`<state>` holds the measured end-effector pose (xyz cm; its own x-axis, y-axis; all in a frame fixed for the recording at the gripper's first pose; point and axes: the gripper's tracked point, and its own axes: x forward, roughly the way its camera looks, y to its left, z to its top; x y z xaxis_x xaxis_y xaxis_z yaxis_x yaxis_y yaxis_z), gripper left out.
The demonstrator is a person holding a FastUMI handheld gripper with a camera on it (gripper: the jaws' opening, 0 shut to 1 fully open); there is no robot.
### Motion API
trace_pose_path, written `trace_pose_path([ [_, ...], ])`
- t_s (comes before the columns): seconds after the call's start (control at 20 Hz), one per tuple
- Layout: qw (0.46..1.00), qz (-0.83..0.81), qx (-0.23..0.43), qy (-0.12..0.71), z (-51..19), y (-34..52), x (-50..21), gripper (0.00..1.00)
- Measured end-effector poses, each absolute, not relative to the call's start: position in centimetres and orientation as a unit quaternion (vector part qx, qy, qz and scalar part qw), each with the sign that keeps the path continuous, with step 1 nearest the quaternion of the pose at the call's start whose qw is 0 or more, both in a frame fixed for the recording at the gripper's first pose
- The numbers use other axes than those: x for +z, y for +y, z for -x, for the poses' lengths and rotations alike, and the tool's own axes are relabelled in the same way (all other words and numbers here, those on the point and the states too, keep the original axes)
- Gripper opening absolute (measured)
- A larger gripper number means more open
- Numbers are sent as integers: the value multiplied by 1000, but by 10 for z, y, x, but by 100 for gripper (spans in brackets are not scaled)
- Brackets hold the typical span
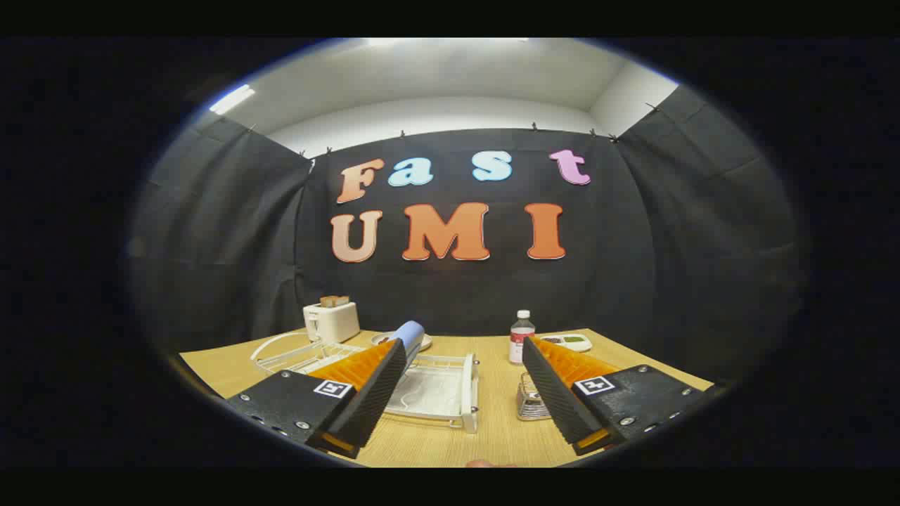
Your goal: Take the plate from the dish rack, then take the spoon from the basket and place it into the plate.
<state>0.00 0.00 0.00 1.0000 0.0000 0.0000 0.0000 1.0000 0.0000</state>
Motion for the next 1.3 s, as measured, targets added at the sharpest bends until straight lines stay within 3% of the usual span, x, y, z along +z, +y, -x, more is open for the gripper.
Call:
trace_pose_path([
  [0.9,999,-2,-24,26,9,10,-21,99],
  [1.3,999,-50,-8,-18,-20,32,6,99],
])
